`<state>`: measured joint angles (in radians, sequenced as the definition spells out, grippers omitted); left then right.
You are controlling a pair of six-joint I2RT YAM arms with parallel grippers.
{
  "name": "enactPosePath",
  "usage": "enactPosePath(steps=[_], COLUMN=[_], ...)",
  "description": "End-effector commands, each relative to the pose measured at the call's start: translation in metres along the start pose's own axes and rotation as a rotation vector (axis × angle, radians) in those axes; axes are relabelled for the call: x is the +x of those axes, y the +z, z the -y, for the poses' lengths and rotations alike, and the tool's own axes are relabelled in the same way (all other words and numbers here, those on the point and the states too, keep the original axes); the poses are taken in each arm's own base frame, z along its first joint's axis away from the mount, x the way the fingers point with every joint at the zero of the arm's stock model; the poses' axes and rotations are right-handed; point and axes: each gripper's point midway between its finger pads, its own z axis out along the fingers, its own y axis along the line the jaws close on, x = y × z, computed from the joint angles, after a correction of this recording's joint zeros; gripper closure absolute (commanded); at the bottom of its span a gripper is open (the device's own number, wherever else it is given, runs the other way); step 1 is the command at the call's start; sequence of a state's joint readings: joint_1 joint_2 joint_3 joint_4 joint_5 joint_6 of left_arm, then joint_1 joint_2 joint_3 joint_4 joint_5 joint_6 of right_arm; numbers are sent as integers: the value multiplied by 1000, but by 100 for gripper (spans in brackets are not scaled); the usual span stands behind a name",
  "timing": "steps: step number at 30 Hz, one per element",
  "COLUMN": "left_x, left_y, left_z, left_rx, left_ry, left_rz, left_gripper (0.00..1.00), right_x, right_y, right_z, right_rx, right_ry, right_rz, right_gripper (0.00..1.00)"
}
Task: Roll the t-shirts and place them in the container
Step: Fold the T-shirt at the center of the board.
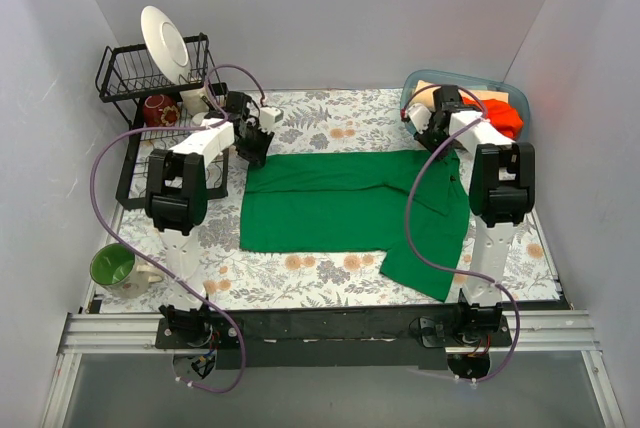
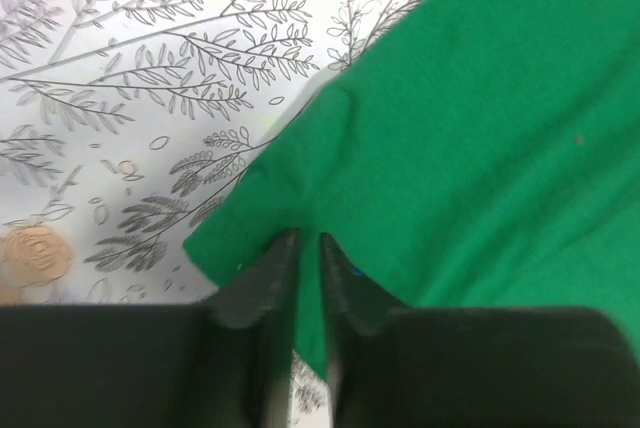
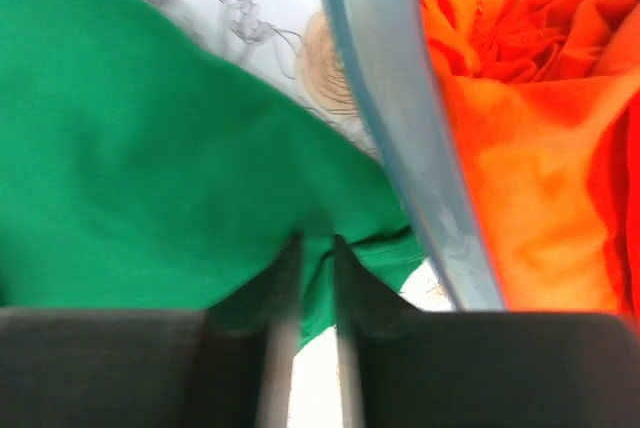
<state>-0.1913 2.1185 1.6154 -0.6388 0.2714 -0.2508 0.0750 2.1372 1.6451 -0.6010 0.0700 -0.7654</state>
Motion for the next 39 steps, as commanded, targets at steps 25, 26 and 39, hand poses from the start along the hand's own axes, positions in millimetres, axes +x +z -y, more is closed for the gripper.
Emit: enactPosePath(steps=[25, 26, 39], left_x=[-25, -25, -29], left_y=[-92, -93, -90], left_z=[45, 45, 43], left_rx=[76, 74, 61], left_ry=[63, 65, 79], left_rz=[147, 146, 147], left_gripper=[73, 73, 72], right_x=[-39, -37, -28], right_y=[-39, -38, -32], right_z=[-109, -110, -120], right_rx=[-598, -602, -619], right_ry=[117, 117, 147], right_rz=[162, 157, 139], right_gripper=[50, 51, 58])
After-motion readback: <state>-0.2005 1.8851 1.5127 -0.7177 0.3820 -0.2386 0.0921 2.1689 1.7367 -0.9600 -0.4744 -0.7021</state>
